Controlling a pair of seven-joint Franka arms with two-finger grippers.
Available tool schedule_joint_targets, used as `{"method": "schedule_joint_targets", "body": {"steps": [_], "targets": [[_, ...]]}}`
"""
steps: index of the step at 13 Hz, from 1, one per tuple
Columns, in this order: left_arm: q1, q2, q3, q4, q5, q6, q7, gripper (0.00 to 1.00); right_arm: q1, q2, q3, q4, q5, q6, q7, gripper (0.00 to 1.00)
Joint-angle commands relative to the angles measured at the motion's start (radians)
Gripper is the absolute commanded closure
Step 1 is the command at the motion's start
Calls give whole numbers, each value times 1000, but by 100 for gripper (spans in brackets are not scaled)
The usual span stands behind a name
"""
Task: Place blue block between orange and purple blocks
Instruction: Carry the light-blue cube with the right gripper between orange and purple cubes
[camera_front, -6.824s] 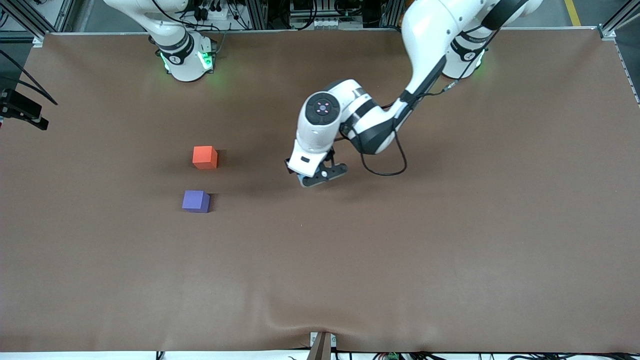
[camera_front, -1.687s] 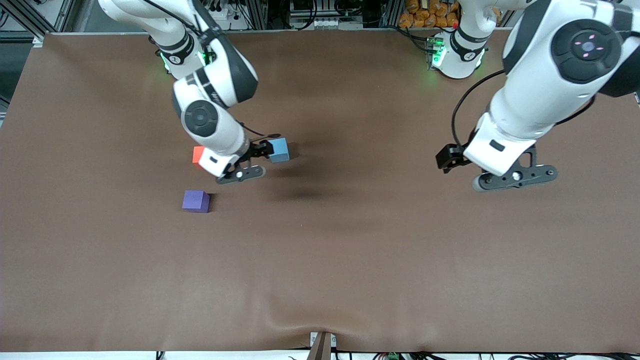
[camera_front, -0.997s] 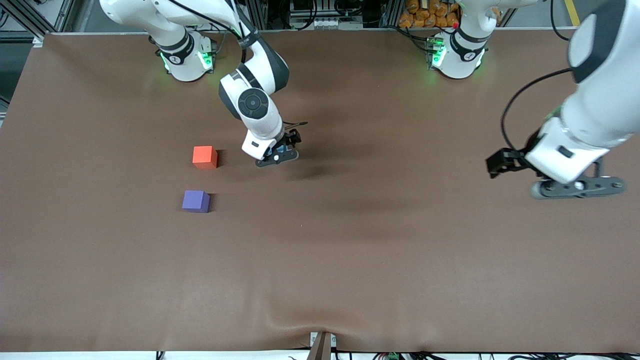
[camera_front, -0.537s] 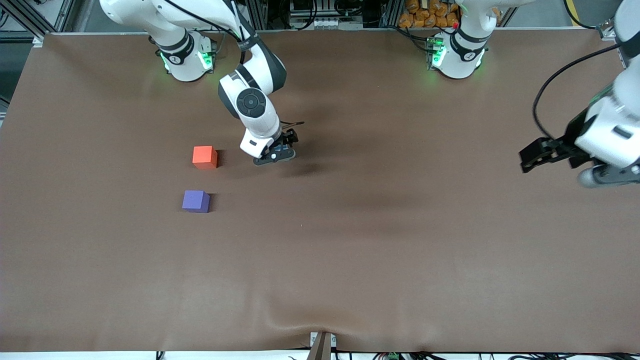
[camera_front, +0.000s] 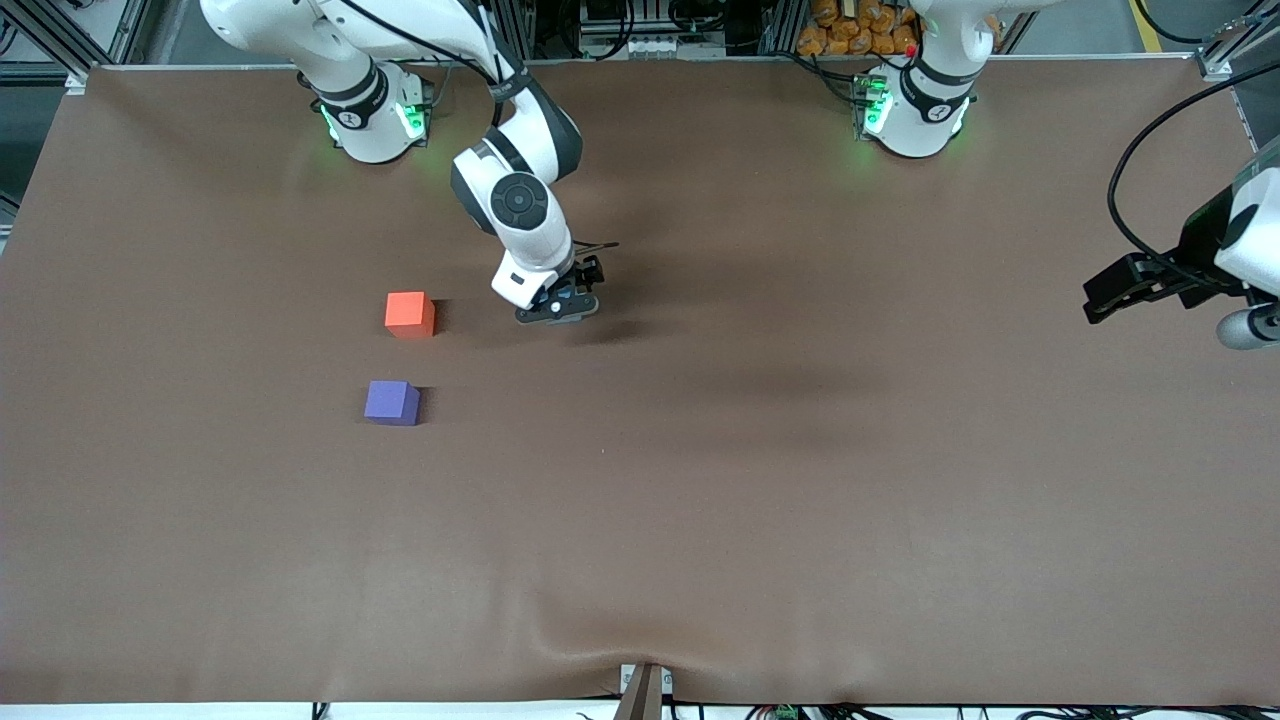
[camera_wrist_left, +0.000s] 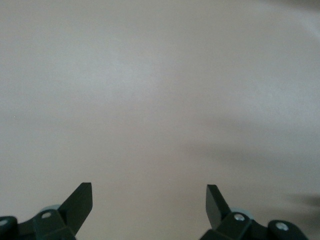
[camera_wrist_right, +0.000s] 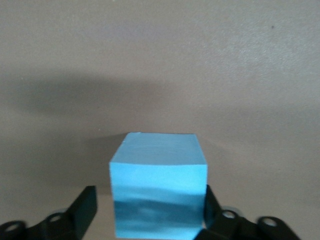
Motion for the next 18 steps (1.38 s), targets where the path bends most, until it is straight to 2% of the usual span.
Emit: {"method": "schedule_joint_targets", "body": {"steps": [1, 2, 4, 6, 7, 9, 12, 15, 18], "targets": [[33, -157, -7, -220, -20, 117, 21, 0, 0, -17, -16, 6, -6, -5, 5, 71], [33, -175, -7, -244, -20, 121, 22, 0, -14, -24, -17, 19, -8, -34, 4, 72], [33, -205, -7, -288, -23, 129, 21, 0, -50, -40, -19, 129, -8, -204, 13, 74], [33, -261, -7, -371, -24, 176, 19, 0, -142, -69, -25, 234, -9, -376, -2, 75], [33, -287, -6, -403, -24, 189, 18, 0, -190, -92, -25, 243, -9, -404, -51, 74], [33, -306, -3, -425, -24, 188, 14, 0, -294, -167, -25, 207, -9, -426, -140, 74], [63, -294, 8, -414, -24, 215, 30, 0, -447, -291, -26, 52, -61, -377, -220, 73], [83, -297, 8, -426, -24, 218, 60, 0, -503, -340, -28, -66, -65, -296, -219, 74], [81, -295, 8, -419, -26, 218, 62, 0, -531, -330, -28, -144, -66, -186, -217, 74]]}}
